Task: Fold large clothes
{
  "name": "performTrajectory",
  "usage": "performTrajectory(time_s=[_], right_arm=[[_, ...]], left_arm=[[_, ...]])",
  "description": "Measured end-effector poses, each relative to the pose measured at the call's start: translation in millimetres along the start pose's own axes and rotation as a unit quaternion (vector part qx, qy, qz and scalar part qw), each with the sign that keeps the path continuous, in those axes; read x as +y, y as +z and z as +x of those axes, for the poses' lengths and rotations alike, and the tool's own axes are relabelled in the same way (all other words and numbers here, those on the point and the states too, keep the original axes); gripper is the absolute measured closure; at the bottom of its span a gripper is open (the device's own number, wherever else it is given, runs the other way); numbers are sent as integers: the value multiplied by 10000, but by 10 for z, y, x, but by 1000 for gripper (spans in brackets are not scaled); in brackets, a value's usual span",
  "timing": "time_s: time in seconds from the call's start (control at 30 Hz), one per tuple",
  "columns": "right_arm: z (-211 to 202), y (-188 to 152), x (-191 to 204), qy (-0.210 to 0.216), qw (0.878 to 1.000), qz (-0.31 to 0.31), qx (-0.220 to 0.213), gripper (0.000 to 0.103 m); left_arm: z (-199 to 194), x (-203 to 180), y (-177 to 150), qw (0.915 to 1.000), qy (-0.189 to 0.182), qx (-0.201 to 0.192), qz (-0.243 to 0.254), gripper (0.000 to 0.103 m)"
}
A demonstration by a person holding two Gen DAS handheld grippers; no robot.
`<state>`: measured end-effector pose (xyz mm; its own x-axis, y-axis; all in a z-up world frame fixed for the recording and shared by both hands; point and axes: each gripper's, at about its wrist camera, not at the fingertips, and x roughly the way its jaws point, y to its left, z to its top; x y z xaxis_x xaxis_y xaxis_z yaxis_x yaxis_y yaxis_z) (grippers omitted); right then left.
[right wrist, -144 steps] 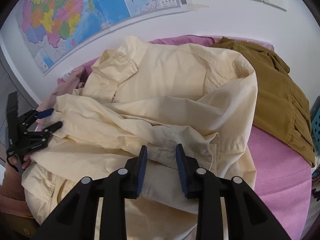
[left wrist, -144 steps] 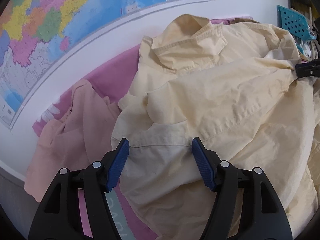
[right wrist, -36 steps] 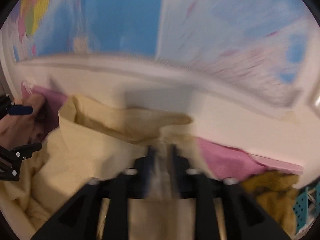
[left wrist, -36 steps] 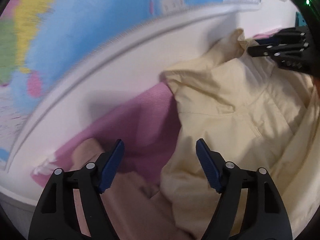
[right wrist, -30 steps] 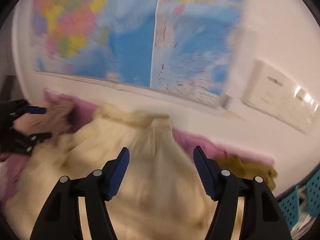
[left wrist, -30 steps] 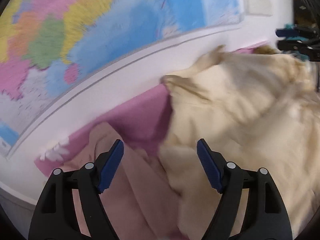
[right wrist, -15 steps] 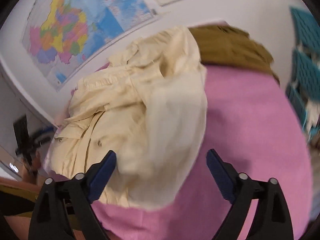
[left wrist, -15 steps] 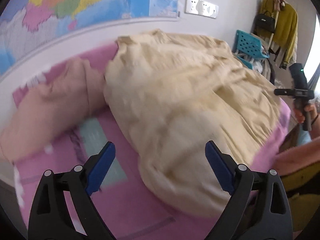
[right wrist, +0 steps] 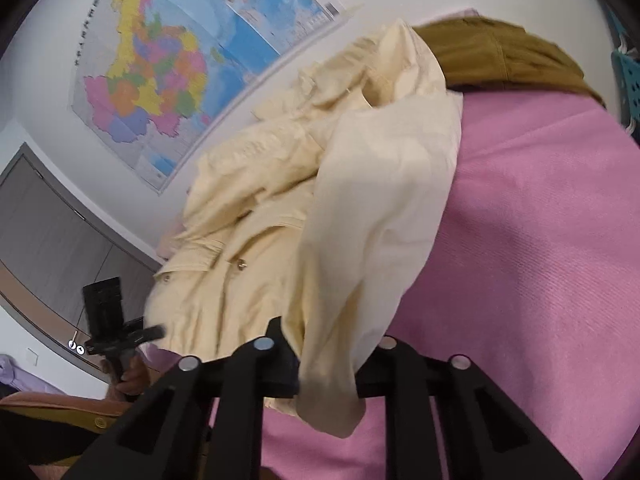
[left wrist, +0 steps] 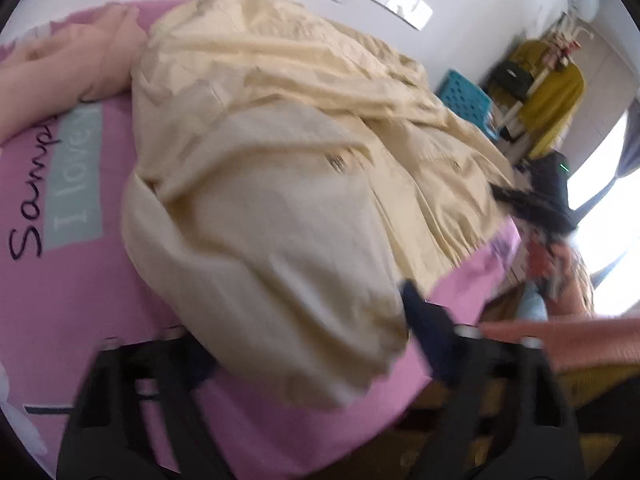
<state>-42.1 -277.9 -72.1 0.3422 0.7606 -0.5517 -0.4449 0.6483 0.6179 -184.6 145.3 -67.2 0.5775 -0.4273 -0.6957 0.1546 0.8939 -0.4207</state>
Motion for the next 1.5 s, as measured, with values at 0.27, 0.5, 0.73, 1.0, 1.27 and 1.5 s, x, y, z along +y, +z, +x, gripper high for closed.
performTrajectory(time_s=[0.27, 0.5, 0.73, 1.0, 1.27, 1.5], right_arm=[[-471, -211, 545, 239, 9983, -468, -257, 86], [-236, -430, 307, -1493, 9866, -369, 539, 33], [-604, -254, 927, -1969, 9666, -1593, -402, 20], [645, -193, 1432, -1792, 9335, -3050, 592, 35], [1134, 75, 1045, -2277, 9247, -2871, 1029, 72], [1156, 311, 814, -1929, 9544, -2035, 1024, 70]], left_arm=[[-645, 148, -23, 9982, -360, -246, -418, 79], [-404, 123, -246, 9982, 471, 362, -121, 58], [-1129, -136, -158, 9884, 1145, -692, 725, 25], [-538, -536, 54, 9769, 1321, -115, 1675, 46], [41, -347, 322, 9744, 1552, 327, 1592, 61], [205, -202, 551, 9750, 1798, 422, 1237, 79]])
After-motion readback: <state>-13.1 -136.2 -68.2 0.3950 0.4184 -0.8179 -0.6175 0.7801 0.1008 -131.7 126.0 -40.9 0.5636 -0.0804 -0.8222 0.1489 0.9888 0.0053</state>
